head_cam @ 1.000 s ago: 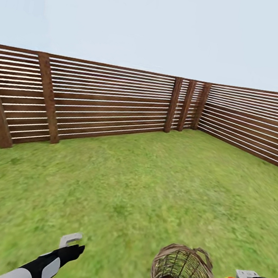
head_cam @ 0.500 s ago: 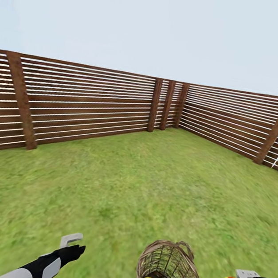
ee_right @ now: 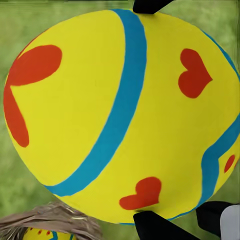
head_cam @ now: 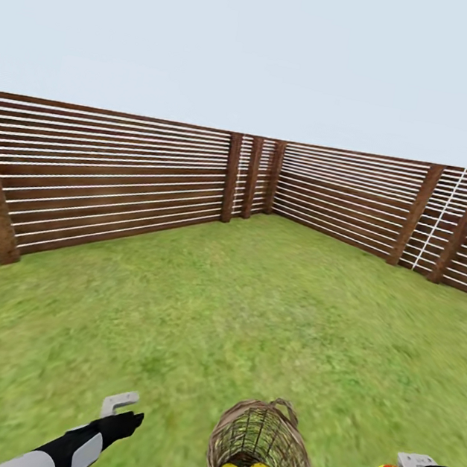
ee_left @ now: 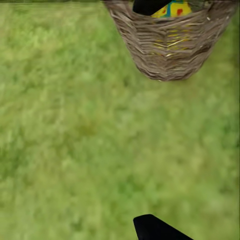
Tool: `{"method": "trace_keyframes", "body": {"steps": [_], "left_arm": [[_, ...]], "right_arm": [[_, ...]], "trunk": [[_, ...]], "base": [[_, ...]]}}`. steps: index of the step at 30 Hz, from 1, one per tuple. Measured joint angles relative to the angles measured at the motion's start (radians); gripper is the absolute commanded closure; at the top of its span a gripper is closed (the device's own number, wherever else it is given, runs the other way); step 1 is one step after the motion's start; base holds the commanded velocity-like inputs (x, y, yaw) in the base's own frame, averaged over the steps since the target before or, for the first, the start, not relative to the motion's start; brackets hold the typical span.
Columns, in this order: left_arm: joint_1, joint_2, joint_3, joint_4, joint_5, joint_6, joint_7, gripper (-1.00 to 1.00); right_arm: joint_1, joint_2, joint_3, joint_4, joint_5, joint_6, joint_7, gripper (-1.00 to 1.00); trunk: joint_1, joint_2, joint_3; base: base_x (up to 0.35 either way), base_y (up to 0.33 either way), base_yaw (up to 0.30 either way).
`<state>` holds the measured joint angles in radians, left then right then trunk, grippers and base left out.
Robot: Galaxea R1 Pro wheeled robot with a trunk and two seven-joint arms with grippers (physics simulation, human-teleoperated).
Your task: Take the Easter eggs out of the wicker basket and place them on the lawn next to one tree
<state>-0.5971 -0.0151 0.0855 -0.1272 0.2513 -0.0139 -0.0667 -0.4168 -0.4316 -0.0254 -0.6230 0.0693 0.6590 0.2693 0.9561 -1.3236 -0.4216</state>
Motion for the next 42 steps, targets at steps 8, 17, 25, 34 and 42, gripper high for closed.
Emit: {"method": "trace_keyframes", "body": {"steps": [8,17,25,34,42], "left_arm": [[0.000,-0.004,-0.001,0.000,0.000,0.000,0.000,-1.00],[0.000,-0.005,-0.001,0.000,0.000,0.000,-0.001,-1.00],[0.000,-0.008,-0.001,0.017,-0.001,-0.001,-0.004,-1.00],[0.000,-0.021,-0.001,0.028,-0.095,-0.001,-0.002,-1.00],[0.000,-0.017,0.000,0.028,-0.093,-0.001,-0.002,-1.00]], "right_arm": [[0.000,0.001,0.002,0.000,0.001,-0.001,-0.001,1.00],[0.000,0.003,0.004,0.002,0.002,-0.001,-0.005,1.00],[0.000,0.005,0.005,0.001,0.001,0.000,-0.005,1.00],[0.000,0.004,0.004,0.001,0.002,0.000,-0.006,1.00],[0.000,0.003,0.003,0.001,0.001,0.000,-0.005,1.00]], "trunk": [[-0.031,0.056,0.034],[-0.046,0.084,0.052],[-0.046,0.084,0.052],[-0.046,0.084,0.052],[-0.046,0.084,0.052]], "base": [[0.000,0.000,-0.255],[0.000,0.000,-0.104],[0.000,-0.247,0.000],[0.000,-0.343,0.000],[0.000,-0.345,0.000]]}}
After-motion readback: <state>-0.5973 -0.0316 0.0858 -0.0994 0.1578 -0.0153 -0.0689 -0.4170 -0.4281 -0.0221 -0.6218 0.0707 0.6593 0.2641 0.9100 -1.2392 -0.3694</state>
